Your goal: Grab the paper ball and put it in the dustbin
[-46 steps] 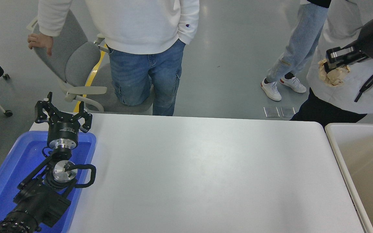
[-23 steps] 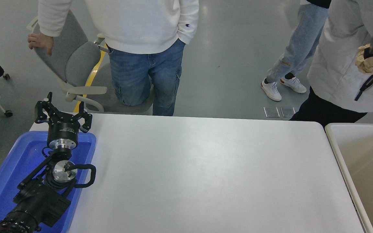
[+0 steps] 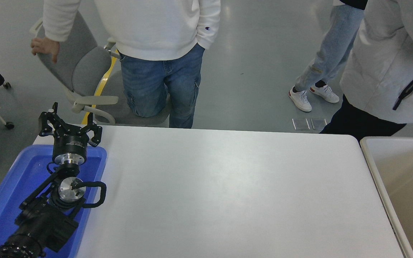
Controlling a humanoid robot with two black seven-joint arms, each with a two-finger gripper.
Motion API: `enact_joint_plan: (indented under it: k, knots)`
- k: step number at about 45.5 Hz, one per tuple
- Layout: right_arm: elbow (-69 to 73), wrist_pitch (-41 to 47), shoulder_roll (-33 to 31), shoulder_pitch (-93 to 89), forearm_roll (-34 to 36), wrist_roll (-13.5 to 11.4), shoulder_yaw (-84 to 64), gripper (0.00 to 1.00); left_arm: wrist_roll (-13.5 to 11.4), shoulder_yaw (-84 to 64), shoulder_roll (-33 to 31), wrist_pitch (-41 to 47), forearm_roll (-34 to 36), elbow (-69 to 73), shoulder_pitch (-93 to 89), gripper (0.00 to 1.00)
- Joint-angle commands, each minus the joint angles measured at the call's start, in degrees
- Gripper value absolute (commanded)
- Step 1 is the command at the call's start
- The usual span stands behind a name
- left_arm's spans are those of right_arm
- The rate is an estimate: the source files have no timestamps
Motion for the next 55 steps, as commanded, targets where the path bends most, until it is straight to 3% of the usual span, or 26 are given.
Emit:
enact_joint_plan:
  k: [1,20,37,48,55]
  knots:
    - [-5.9,-4.5,-4.9,-8.4,16.8,0.0,1.5,0.00,0.0,0.0,0.0,0.0,0.0,0.0,0.0,0.99]
    - [-9.7,-15.1,-1.2,-25.1,38.7,0.6,2.4,0.00,0.0,0.0,0.0,0.0,0.0,0.0,0.0,0.99]
    - [-16.2,-23.8,10.4,-39.5,52.0,0.4,6.9,0.00,0.0,0.0,0.0,0.0,0.0,0.0,0.0,0.99]
    - [-26.7,-28.3,21.2,-54.2,54.1,-0.4,19.6,0.00,0.0,0.0,0.0,0.0,0.0,0.0,0.0,0.99]
    - [-36.2,-28.8,28.9,-62.9,53.4,-2.5,28.3,0.00,0.0,0.0,0.0,0.0,0.0,0.0,0.0,0.99]
